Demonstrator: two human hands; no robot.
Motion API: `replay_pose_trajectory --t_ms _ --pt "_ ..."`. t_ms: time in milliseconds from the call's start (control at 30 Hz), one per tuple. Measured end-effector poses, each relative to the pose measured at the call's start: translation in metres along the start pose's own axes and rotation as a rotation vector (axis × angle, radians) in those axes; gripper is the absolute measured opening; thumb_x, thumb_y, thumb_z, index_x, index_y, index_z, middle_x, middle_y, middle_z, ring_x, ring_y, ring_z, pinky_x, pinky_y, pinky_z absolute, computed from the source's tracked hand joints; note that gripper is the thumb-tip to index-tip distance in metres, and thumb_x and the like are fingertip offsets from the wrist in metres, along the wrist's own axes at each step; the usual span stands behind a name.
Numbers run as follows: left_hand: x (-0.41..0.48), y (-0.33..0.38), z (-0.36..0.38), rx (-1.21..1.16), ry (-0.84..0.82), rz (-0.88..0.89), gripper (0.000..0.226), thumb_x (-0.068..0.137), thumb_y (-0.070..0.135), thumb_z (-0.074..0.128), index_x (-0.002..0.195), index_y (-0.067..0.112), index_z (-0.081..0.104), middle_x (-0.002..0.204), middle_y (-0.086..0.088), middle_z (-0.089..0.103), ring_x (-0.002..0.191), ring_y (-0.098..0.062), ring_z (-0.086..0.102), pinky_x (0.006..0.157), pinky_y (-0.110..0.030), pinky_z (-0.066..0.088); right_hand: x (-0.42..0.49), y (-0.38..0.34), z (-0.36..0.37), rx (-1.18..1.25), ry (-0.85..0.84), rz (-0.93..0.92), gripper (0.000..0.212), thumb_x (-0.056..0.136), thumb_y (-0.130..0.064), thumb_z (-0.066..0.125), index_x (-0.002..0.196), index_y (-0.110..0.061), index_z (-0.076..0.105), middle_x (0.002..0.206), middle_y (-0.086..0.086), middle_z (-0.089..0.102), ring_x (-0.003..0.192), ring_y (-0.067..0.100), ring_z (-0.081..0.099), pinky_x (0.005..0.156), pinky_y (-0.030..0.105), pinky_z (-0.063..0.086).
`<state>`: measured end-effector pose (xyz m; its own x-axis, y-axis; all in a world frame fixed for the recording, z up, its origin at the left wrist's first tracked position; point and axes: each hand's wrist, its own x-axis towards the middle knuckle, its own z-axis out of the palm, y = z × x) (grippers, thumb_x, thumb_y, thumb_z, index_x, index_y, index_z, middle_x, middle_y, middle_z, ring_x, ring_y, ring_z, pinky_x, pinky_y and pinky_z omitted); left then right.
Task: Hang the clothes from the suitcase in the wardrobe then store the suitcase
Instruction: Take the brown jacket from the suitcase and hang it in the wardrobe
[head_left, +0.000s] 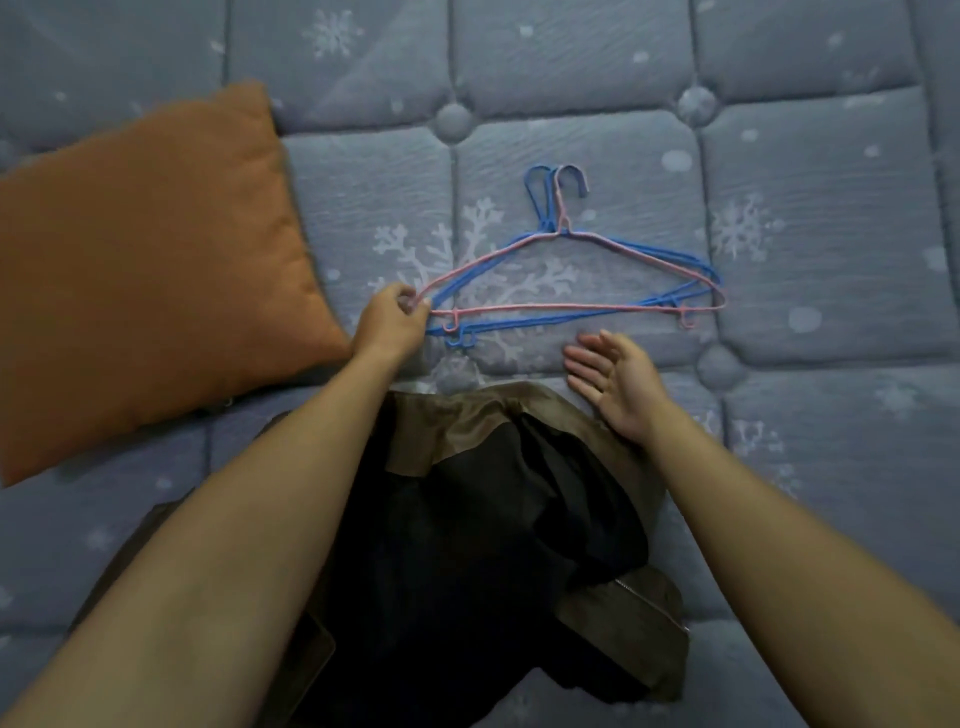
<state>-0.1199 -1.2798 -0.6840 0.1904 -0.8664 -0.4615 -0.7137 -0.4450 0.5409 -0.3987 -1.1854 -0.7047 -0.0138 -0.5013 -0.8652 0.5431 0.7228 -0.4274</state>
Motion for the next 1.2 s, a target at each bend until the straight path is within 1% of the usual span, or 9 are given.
replay_pose_trajectory --t_ms 167,267,400,500,733,867,967,1067,1200 --pt "0.011 -0.001 0.006 0.034 0.056 -0.027 0.016 0.087 0.025 0.073 0.078 0.021 0.061 0.083 0.0 0.065 0.083 -0.021 0.063 0.074 -0.027 0.044 0.006 0.004 -0.001 0.005 -0.04 -0.013 0.049 0.105 -0.036 0.042 0.146 -0.011 0.048 0.142 0.012 0.059 0.132 0.027 0.054 0.105 0.04 0.046" --pt "0.003 0.001 0.001 0.054 0.017 0.0 0.013 0.087 0.017 0.072 0.079 0.017 0.062 0.079 -0.005 0.065 0.074 -0.019 0.06 0.069 -0.028 0.045 0.002 0.003 0.002 -0.003 -0.033 -0.016 0.049 0.105 -0.036 0.042 0.148 -0.012 0.046 0.143 0.011 0.057 0.133 0.026 0.053 0.107 0.039 0.044" --pt "-0.04 0.009 -0.017 -0.322 -0.205 -0.016 0.02 0.093 -0.001 0.067 0.08 0.011 0.059 0.058 -0.002 0.067 0.047 -0.003 0.065 0.048 -0.018 0.053 -0.018 -0.001 0.022 -0.063 0.026 -0.051 0.031 0.104 -0.032 0.046 0.132 -0.02 0.053 0.142 0.01 0.056 0.124 0.023 0.055 0.099 0.041 0.045" --pt "-0.08 0.008 -0.026 -0.465 -0.422 -0.014 0.009 0.094 -0.004 0.065 0.097 0.005 0.065 0.068 -0.002 0.074 0.058 -0.006 0.072 0.054 -0.017 0.056 -0.032 -0.001 0.04 -0.137 0.083 -0.134 0.015 0.102 -0.034 0.054 0.112 -0.023 0.05 0.137 0.011 0.055 0.123 0.024 0.056 0.092 0.042 0.049" --pt "-0.145 0.002 -0.017 -0.502 -0.404 0.179 0.018 0.089 0.008 0.075 0.098 0.008 0.059 0.074 -0.009 0.076 0.069 -0.017 0.072 0.068 -0.03 0.056 -0.08 -0.003 0.083 -0.03 0.235 -0.198 0.101 0.064 -0.052 0.089 0.137 -0.015 0.031 0.122 0.012 0.056 0.097 0.02 0.07 0.064 0.036 0.062" --pt "-0.18 0.009 -0.017 -0.421 -0.377 0.359 0.022 0.087 0.013 0.079 0.093 0.025 0.062 0.076 0.007 0.075 0.067 -0.001 0.065 0.068 -0.02 0.049 -0.102 0.0 0.107 -0.058 0.273 -0.239 0.098 0.066 -0.044 0.091 0.137 -0.017 0.029 0.113 0.01 0.057 0.092 0.022 0.069 0.078 0.045 0.064" --pt "-0.199 0.009 -0.026 -0.408 -0.404 0.464 0.018 0.088 0.016 0.077 0.1 0.026 0.067 0.086 0.006 0.076 0.079 -0.004 0.07 0.077 -0.026 0.056 -0.11 0.0 0.116 -0.071 0.341 -0.306 0.065 0.079 -0.026 0.08 0.126 -0.011 0.038 0.096 0.012 0.06 0.069 0.019 0.062 0.062 0.036 0.058" --pt "-0.195 -0.02 -0.047 -0.343 -0.261 0.433 0.009 0.093 0.017 0.07 0.101 0.02 0.07 0.088 0.007 0.071 0.079 -0.002 0.066 0.074 -0.023 0.052 -0.122 0.006 0.114 -0.182 0.257 -0.378 0.039 0.089 -0.005 0.065 0.123 -0.01 0.048 0.088 0.007 0.056 0.062 0.012 0.054 0.052 0.022 0.048" --pt "-0.173 -0.095 -0.083 0.004 0.29 0.218 0.01 0.089 0.026 0.063 0.097 0.019 0.065 0.097 -0.006 0.063 0.094 -0.028 0.061 0.085 -0.045 0.053 -0.142 0.027 0.095 -0.459 0.072 -0.358 0.036 0.093 0.0 0.058 0.121 -0.021 0.059 0.087 0.004 0.062 0.064 0.013 0.056 0.052 0.02 0.045"
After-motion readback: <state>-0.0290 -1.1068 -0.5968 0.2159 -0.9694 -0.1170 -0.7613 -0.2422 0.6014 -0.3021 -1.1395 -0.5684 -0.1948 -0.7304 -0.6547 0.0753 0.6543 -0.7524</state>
